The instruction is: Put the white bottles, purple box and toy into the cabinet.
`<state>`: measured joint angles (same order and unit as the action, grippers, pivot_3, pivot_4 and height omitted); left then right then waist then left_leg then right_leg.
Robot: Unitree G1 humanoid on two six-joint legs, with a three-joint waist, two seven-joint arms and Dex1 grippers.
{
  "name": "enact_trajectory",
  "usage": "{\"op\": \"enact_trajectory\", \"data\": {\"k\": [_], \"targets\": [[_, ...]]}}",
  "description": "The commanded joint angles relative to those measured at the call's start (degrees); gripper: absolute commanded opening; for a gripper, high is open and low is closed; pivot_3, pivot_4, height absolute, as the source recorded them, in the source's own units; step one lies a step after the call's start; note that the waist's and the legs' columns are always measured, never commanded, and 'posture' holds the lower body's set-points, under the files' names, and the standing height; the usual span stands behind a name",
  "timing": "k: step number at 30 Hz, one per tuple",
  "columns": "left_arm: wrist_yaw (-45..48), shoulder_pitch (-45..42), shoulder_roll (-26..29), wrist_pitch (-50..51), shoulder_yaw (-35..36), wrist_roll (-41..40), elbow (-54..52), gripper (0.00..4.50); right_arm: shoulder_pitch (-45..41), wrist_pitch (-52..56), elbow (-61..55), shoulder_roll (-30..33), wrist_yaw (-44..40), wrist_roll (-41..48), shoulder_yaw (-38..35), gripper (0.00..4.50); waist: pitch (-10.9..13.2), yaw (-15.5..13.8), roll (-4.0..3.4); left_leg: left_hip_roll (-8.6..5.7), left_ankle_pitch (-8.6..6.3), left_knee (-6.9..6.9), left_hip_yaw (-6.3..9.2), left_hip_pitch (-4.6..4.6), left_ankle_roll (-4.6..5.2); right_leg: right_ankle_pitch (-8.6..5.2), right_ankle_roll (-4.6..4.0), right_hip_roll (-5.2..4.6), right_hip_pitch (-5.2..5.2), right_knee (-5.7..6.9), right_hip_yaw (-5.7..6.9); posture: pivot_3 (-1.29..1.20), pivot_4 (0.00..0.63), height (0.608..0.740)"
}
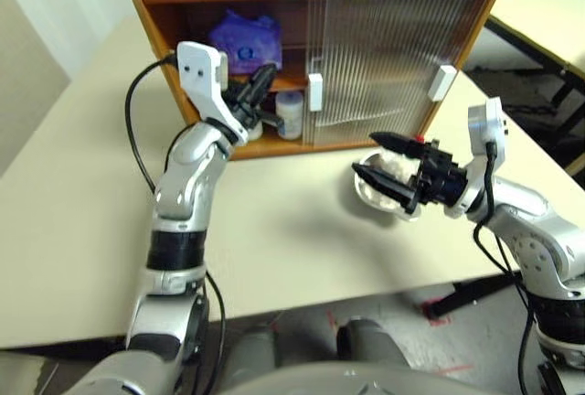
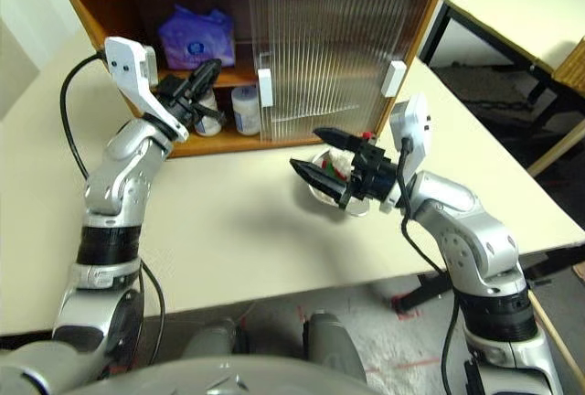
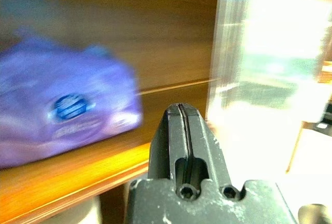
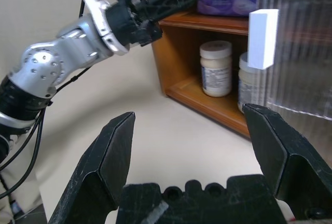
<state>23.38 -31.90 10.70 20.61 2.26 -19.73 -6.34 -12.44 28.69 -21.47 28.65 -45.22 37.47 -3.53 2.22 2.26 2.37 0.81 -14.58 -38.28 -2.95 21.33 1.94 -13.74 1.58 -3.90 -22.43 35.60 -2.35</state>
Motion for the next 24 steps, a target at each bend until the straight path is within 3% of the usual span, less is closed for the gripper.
{"op": "enact_trajectory", "data": {"k": [1, 7, 14, 24], "targets": [[0.1, 0.9, -3.4, 0.2, -3.8, -0.5, -1.7, 0.02, -0.5, -0.9, 0.9, 0.1, -0.5, -0.5, 0.1, 4.50, 0.0, -0.3, -0.01, -0.02, 0.01, -0.02, 0.00, 0.00, 0.01, -0.01, 0.02, -0.01, 0.02, -0.01, 0.00, -0.06, 0.000, 0.740], [2.2, 1.8, -8.4, -3.5, -11.7, 2.7, 2.7, 0.02, -0.6, 0.1, 0.4, 1.0, -0.8, 0.2, -0.3, 4.50, 0.0, -0.1, -0.02, -0.04, 0.08, -0.11, -0.04, -0.01, 0.15, -0.06, 0.17, 0.04, 0.05, -0.02, -0.07, -0.07, 0.000, 0.740], [-0.8, 0.7, -13.5, -13.3, -13.5, 8.0, 13.1, 0.02, 0.6, 0.6, -0.7, 1.2, -0.1, 0.4, -0.1, 4.50, 0.0, 0.0, -0.07, -0.09, 0.10, -0.09, -0.02, -0.05, 0.18, -0.10, 0.12, 0.19, 0.03, -0.02, -0.09, -0.08, 0.000, 0.740], [-14.0, -3.2, -21.6, -29.2, -11.6, 16.4, 30.3, 0.02, 1.1, 2.4, -2.3, 3.2, 0.7, 1.6, -1.9, 4.50, 0.0, 0.2, -0.07, -0.09, 0.09, -0.09, -0.05, 0.04, 0.19, -0.08, 0.26, 0.10, 0.02, -0.16, -0.12, -0.12, 0.000, 0.740]]}}
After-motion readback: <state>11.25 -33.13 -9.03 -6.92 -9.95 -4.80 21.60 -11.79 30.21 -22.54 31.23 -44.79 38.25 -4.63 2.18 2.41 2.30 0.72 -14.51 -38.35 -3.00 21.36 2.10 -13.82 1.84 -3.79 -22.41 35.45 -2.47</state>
